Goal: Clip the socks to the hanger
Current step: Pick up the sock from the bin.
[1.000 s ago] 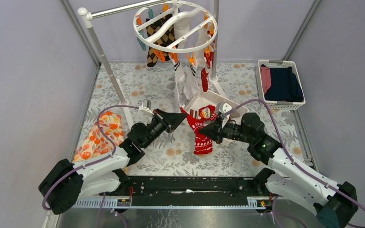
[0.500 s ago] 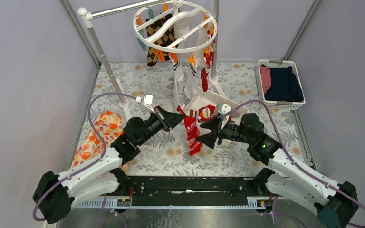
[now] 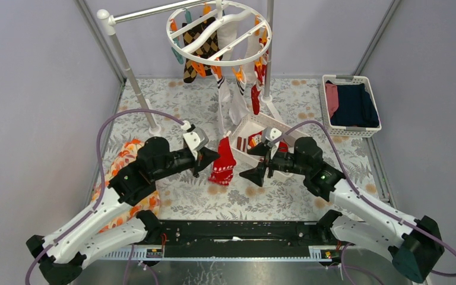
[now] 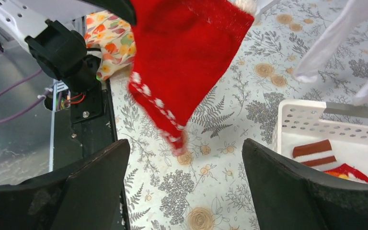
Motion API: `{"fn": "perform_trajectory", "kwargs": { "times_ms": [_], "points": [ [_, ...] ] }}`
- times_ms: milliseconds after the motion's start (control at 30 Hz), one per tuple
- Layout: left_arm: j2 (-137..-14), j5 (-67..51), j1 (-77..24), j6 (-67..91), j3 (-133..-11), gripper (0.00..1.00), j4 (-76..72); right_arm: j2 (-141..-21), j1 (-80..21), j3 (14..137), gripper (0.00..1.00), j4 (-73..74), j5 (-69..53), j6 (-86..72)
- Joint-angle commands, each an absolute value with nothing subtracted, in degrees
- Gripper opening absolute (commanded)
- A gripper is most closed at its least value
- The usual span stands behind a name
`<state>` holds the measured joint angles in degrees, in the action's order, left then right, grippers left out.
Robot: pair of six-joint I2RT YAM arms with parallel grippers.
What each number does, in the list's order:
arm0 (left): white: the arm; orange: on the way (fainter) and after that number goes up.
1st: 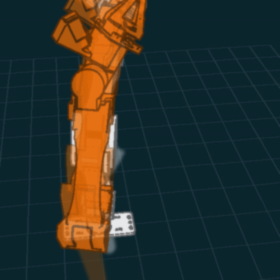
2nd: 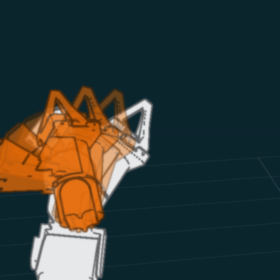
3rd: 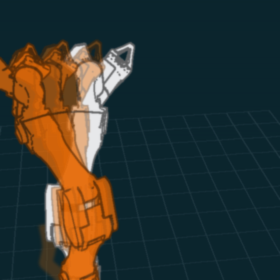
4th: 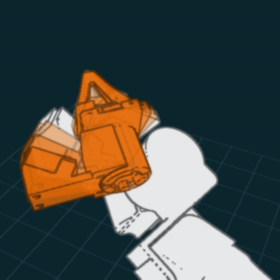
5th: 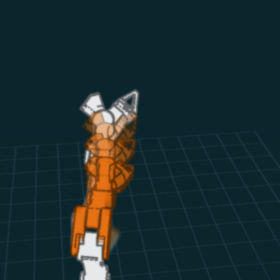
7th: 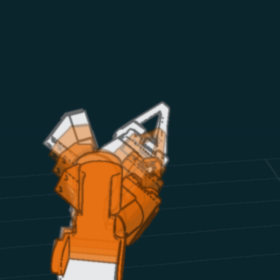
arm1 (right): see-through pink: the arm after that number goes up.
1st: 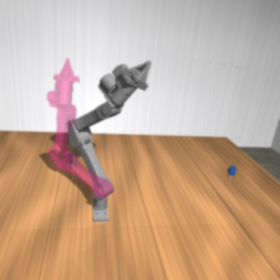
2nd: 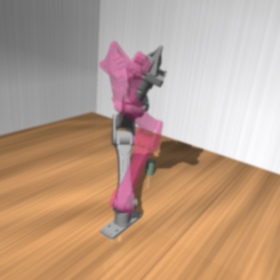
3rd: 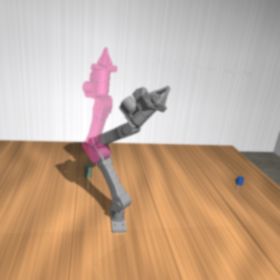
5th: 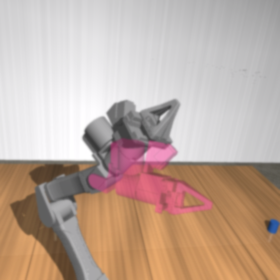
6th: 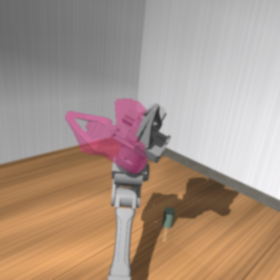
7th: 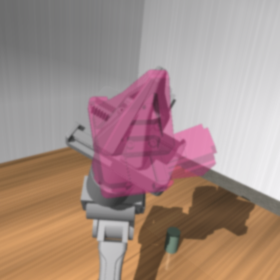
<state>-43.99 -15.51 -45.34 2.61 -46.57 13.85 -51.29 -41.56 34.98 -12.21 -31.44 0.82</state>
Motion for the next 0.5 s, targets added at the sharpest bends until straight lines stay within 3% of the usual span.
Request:
{"fn": "perform_trajectory", "kwargs": {
  "times_ms": [0, 167, 467],
  "points": [
    [-42.91, -20.17, -46.01, -15.06, -51.81, 0.0, 25.92, -54.36, -42.02, 36.25, 0.95, -21.31, -35.37, 6.44],
    [-40.33, -24.49, -45.97, -21.85, -52.17, 0.0, 28.63, -58.56, -42.01, 32.19, 0.95, -34.53, -40.21, 8.91],
    [-36.71, -30.97, -46.01, -26.91, -51.29, 0.0, 31.36, -66.23, -42.71, 35.69, 0.97, -37.19, -43.87, 8.48]
  ]
}}
